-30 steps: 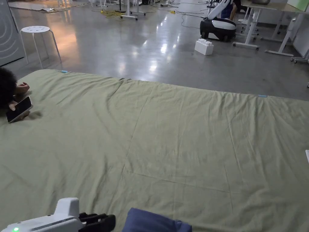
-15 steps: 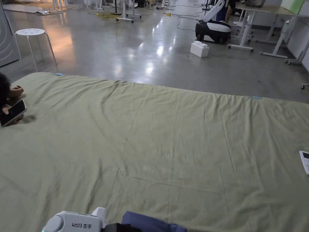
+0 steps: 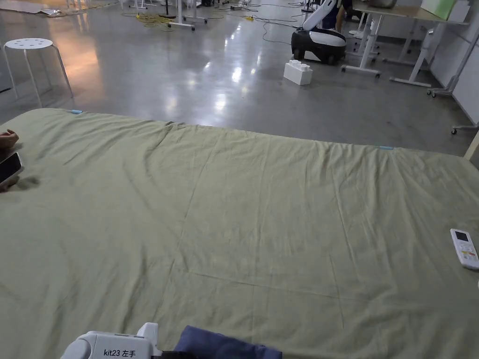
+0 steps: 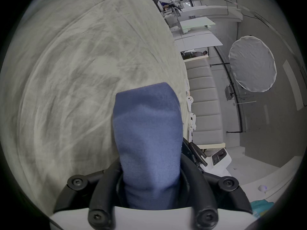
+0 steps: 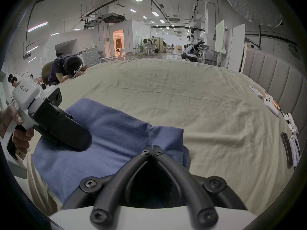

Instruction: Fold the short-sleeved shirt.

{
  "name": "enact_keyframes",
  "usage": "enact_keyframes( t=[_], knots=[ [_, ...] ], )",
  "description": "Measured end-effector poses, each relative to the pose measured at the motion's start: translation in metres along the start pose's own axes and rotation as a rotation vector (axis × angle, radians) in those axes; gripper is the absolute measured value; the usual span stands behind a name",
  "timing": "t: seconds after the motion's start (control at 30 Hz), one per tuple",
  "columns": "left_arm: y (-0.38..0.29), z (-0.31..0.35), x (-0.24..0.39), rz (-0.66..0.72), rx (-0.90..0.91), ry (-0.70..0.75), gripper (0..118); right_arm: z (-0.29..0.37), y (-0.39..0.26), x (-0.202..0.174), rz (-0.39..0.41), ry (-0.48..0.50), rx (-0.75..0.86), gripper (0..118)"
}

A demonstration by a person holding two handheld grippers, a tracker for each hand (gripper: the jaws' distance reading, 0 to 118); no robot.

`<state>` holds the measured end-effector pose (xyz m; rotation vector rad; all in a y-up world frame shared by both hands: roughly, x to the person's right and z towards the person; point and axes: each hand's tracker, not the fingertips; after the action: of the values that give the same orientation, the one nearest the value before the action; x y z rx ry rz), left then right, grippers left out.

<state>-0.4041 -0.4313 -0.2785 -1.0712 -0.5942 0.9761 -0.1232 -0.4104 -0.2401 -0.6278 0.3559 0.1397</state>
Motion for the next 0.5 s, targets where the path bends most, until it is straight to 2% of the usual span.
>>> enact_keyframes(
  t=[0.17, 0.2, 0.37, 0.5],
  knots=[
    [0.000, 0.035, 0.032, -0.032, 0.030, -0.032, 25, 0.012, 0.030, 0.015, -0.021, -0.054, 0.060, 0],
    [0.018, 0.055, 0.012, -0.037, 0.034, -0.030, 25, 0.014, 0.038, 0.021, -0.021, -0.063, 0.072, 0],
    [0.051, 0.124, -0.003, -0.067, 0.069, -0.007, 25, 0.028, 0.089, 0.060, -0.042, -0.116, 0.190, 0],
    [0.076, 0.182, -0.016, -0.088, 0.109, 0.077, 25, 0.046, 0.129, 0.087, -0.029, -0.175, 0.292, 0]
  ],
)
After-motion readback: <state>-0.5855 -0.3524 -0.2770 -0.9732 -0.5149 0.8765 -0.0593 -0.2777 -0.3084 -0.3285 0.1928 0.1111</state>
